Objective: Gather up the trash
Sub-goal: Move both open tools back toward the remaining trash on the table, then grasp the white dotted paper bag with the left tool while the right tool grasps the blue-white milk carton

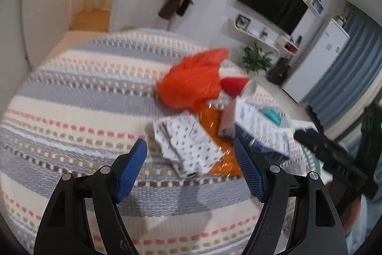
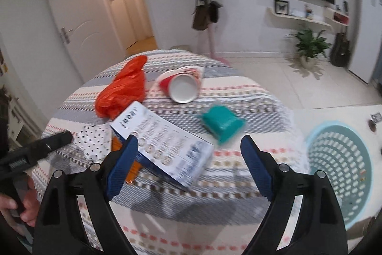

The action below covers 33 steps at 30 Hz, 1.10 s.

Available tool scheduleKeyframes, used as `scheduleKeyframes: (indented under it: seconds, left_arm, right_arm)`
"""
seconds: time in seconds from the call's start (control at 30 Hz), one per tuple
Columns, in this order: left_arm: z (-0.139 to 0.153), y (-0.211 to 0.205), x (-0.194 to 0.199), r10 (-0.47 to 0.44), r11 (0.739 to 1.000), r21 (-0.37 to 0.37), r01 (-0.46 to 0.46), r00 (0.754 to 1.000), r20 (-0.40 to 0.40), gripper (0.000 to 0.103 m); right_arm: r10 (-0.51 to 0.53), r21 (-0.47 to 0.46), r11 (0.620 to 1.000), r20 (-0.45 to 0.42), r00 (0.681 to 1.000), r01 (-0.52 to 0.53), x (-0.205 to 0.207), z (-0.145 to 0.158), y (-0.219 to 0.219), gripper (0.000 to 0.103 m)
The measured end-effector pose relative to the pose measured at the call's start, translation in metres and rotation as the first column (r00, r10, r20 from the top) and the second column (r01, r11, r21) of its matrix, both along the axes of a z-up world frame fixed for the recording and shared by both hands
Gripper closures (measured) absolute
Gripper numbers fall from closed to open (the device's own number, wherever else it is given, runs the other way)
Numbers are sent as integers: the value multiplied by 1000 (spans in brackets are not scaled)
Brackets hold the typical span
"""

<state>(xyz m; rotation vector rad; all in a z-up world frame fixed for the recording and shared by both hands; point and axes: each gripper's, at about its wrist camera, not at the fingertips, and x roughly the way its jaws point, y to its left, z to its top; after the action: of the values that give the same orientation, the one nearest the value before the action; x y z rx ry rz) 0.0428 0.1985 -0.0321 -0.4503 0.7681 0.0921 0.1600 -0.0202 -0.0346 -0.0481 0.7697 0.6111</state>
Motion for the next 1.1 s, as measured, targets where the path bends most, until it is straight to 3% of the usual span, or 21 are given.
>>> scheduleKeyframes:
  seconds: [0.07, 0.33, 0.47, 0.57, 0.73, 0.93, 1.1]
  left_arm:
    - [-11, 2, 6, -30, 999, -17, 29, 999, -33, 30]
    - [-25, -13, 37, -17, 993, 111, 26, 996, -84, 32]
    - [-26, -17, 43, -4, 989, 150, 17, 996, -84, 48]
    - [-26, -8, 37, 7, 995, 101, 0, 998, -70, 58]
    - [-27, 2, 29, -27, 1000, -3, 27, 999, -47, 63]
    - [-33, 3, 24, -17, 1000, -6, 17, 999, -51, 89]
    - [-29, 3, 21, 3, 1000, 5, -2, 1000, -30, 98]
  right_arm:
    - [12, -16, 1000, -13, 1000, -13, 6, -4, 10, 20]
    - [53, -34, 998, -71, 996, -55, 25, -16, 30, 20]
    - [84, -60, 994, -76, 994, -89, 20, -21, 38, 20]
    - [101, -77, 991, -62, 993, -106, 11, -23, 42, 20]
    - [147, -60, 987, -66, 987, -151, -12, -24, 45, 20]
    - [190, -64, 979, -72, 979, -194, -42, -26, 48, 20]
    - [182, -75, 980, -66, 981, -186, -47, -24, 54, 20]
